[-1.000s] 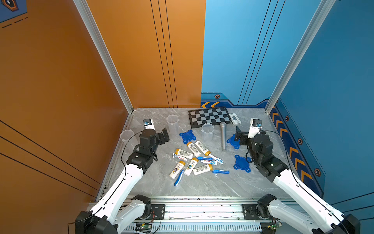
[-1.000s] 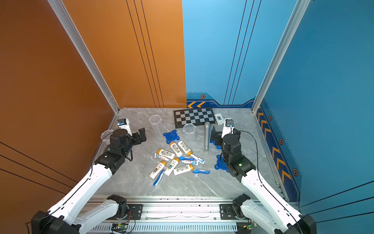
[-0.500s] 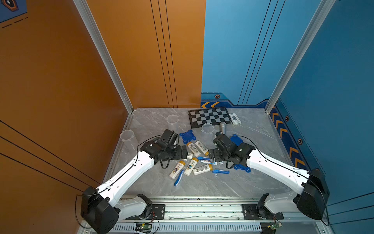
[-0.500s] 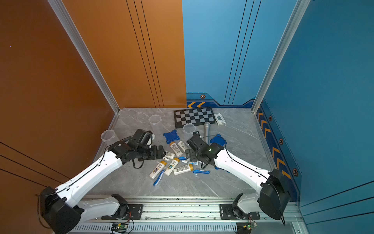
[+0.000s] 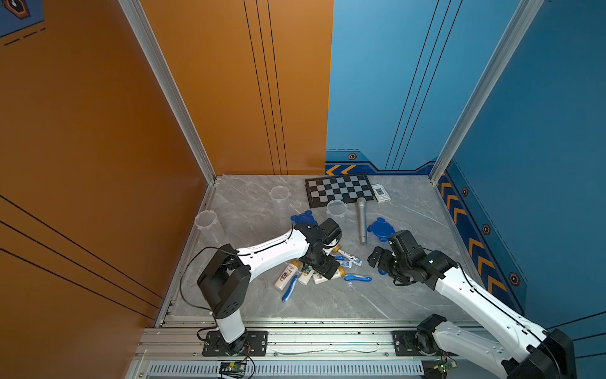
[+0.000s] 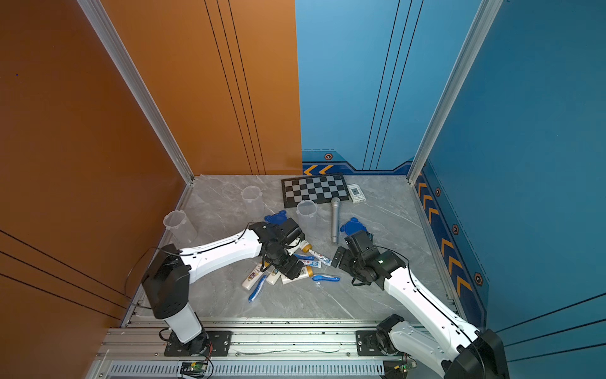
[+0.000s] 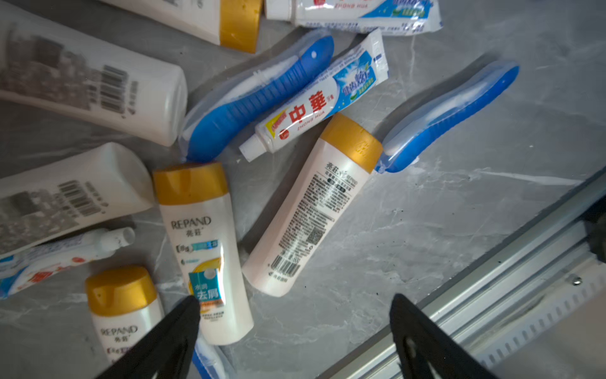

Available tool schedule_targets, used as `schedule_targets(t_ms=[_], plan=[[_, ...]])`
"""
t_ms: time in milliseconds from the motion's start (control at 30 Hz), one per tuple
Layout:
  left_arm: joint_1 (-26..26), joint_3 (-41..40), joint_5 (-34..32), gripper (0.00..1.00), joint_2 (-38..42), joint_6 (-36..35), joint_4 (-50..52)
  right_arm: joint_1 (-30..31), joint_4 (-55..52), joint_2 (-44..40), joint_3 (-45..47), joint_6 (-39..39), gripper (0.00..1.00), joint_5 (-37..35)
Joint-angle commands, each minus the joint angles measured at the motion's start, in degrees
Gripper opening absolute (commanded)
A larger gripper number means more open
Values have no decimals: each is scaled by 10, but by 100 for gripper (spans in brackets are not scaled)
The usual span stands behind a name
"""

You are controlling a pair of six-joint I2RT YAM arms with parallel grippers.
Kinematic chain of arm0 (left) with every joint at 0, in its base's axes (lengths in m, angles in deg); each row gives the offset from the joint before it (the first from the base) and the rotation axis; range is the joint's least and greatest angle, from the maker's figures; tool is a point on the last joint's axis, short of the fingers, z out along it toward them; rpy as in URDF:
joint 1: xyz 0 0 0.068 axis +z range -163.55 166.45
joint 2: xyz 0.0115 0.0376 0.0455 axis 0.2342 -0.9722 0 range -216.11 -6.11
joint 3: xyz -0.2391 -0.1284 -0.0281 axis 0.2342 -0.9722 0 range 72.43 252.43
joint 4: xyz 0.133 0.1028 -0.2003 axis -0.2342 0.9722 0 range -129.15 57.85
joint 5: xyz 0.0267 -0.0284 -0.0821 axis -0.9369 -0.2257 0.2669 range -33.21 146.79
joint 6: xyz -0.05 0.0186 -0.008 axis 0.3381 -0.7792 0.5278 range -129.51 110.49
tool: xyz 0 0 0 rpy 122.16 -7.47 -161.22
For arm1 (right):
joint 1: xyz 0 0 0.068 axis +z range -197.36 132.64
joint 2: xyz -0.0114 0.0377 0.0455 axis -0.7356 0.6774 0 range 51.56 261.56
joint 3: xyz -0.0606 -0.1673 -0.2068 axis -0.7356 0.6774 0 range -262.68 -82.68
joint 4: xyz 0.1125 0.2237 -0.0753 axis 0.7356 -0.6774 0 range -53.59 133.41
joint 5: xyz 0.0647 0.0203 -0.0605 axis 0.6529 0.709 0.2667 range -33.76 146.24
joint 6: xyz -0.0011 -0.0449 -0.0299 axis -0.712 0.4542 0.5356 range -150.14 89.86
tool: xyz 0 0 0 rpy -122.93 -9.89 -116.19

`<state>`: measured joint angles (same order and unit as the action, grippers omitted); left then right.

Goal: Pack away toiletry kits
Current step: Pick up the toiletry item from the center of the board.

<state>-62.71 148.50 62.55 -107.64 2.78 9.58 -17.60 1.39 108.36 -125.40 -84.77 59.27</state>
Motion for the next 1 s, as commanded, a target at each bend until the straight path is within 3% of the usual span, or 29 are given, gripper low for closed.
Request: schedule_targets(t_ms=[0, 333, 600, 733, 867, 967], plan=[[-7, 26, -20, 89, -29, -74, 21, -1, -5, -25, 27, -45, 100, 7], [-35, 36, -43, 77, -92, -102, 5, -12, -3, -63, 55, -58, 100, 13], [-52, -13, -58, 61, -82, -94, -21, -38, -5, -72, 57, -51, 99, 36], [-59, -37, -70, 57, -77, -87, -27, -53, -12, -75, 56, -44, 99, 49], [-60, -51, -76, 49, -67, -79, -34, -61, -17, -75, 55, -36, 99, 56], [-61, -53, -74, 35, -56, -75, -33, -62, -19, -71, 53, -32, 98, 64]])
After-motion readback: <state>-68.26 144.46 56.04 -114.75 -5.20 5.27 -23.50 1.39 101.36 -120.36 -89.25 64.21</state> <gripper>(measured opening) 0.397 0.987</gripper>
